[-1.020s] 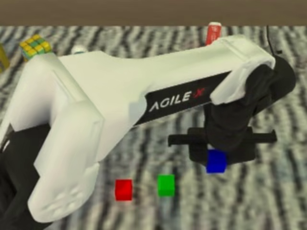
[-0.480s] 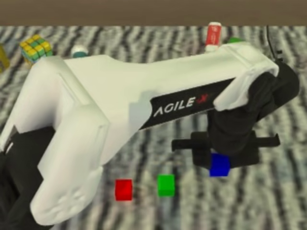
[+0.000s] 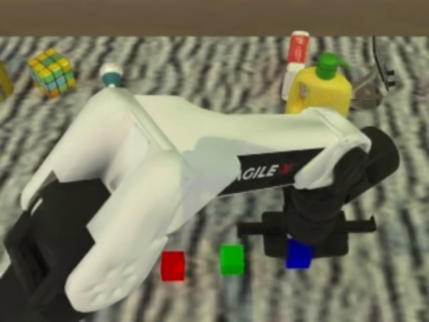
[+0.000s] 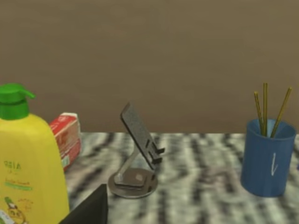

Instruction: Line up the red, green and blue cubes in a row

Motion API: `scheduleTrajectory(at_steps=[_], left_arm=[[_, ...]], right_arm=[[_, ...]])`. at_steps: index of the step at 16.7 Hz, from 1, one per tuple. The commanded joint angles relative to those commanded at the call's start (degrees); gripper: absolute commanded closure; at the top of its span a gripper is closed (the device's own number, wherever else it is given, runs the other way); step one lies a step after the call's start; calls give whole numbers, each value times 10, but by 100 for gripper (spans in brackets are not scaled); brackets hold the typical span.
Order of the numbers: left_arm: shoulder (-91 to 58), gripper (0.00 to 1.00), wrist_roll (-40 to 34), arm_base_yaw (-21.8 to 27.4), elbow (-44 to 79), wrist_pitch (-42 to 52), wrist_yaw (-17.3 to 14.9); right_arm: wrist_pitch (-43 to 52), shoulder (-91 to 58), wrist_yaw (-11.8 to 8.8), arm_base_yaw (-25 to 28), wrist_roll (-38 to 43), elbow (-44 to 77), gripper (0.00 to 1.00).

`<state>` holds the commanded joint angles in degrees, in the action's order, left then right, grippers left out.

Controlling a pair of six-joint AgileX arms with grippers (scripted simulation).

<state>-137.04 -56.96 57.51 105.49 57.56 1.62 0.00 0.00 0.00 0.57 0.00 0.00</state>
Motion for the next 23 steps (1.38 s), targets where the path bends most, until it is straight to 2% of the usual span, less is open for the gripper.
scheduleTrajectory(at_steps=[3, 16, 23], left_arm=[[0, 100, 0, 0, 0, 0, 0], [0, 2, 0, 0, 0, 0, 0], [0, 0, 0, 0, 0, 0, 0]], right_arm=[[0, 0, 0, 0, 0, 0, 0], [0, 0, 0, 0, 0, 0, 0], [0, 0, 0, 0, 0, 0, 0]])
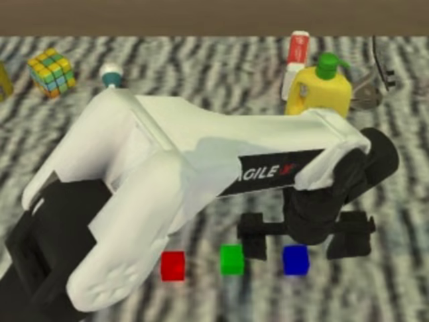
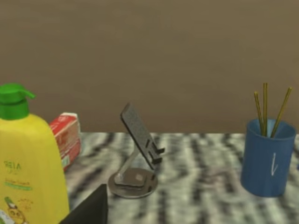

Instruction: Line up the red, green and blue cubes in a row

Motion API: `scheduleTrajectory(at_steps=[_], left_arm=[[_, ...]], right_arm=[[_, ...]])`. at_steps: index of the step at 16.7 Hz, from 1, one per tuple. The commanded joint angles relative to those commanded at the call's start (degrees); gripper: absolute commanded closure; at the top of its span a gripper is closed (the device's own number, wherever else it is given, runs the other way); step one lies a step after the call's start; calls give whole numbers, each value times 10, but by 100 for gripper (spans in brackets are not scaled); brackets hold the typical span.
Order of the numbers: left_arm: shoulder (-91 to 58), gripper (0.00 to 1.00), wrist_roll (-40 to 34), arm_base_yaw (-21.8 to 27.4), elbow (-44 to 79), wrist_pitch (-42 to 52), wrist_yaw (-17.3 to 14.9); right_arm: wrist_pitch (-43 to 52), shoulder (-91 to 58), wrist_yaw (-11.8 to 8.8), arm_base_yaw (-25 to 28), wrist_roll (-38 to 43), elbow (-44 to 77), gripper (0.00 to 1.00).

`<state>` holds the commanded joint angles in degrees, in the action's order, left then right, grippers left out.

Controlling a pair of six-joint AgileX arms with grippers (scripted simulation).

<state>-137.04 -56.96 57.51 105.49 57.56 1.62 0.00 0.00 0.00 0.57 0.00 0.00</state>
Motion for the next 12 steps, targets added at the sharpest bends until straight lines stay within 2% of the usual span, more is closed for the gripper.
scheduleTrajectory(at_steps=[4, 12], left_arm=[[4, 0, -1, 0, 9, 10, 0], [38, 0, -4, -8, 95, 133, 0]], right_arm=[[0, 0, 0, 0, 0, 0, 0], [0, 0, 0, 0, 0, 0, 0]])
